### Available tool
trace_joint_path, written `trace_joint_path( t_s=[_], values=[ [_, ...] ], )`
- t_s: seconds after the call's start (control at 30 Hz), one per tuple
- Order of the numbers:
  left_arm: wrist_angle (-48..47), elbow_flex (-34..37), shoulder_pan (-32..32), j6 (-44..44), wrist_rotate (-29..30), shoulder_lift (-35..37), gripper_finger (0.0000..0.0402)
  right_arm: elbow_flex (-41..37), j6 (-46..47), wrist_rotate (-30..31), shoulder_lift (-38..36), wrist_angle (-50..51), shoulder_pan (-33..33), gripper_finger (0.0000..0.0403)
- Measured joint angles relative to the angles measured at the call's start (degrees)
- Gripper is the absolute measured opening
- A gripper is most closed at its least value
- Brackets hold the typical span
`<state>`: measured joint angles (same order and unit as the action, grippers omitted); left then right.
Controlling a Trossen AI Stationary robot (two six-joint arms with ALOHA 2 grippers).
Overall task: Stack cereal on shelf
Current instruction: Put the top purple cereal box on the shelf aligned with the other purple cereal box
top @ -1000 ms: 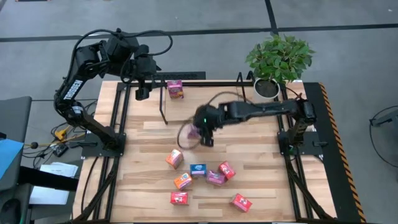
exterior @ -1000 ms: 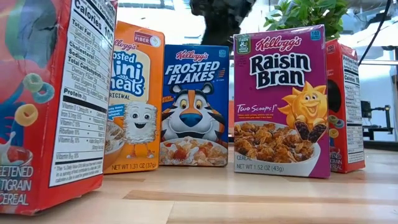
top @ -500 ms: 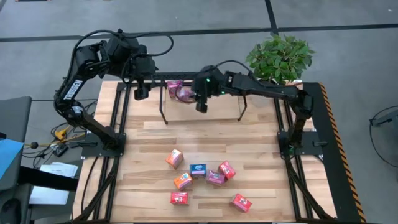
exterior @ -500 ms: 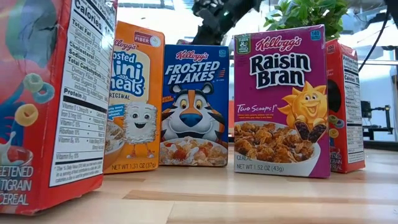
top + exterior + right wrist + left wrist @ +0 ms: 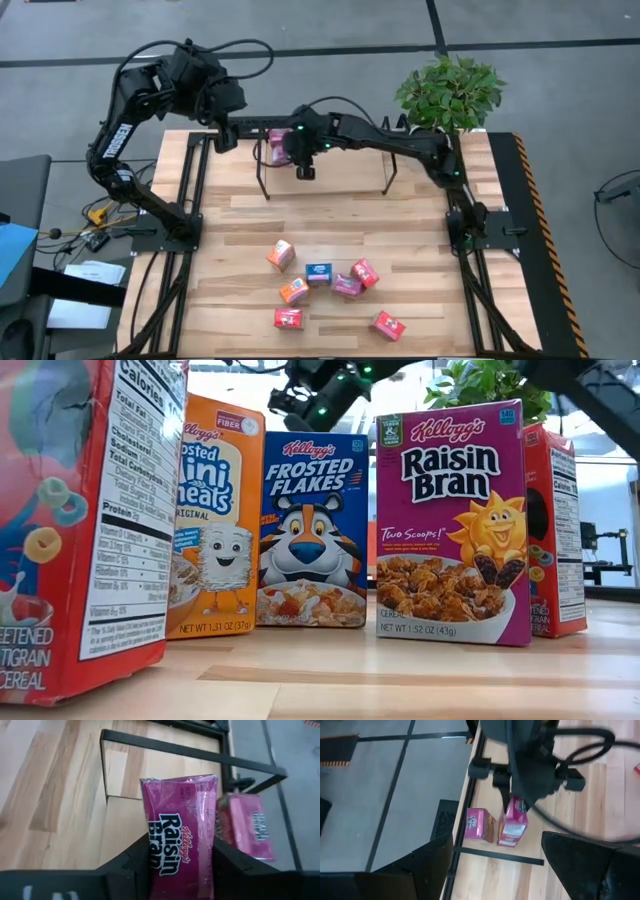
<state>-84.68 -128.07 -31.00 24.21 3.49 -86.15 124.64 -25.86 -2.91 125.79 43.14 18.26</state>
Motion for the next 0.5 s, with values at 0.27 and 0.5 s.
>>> trace_joint_path(
  t_s=[0.27,0.5],
  values=[
    [-0.07,0.00,0.02,-0.82,-0.04,0.00,0.0297,8.68,-1.06,0.20,6.84,9.77,0.20,0.0172],
    [-0.52,0.00,0.04,-1.16,-0.08,0.00,0.0297,8.88,-1.19,0.20,6.72,8.63,0.13,0.0173]
  ],
)
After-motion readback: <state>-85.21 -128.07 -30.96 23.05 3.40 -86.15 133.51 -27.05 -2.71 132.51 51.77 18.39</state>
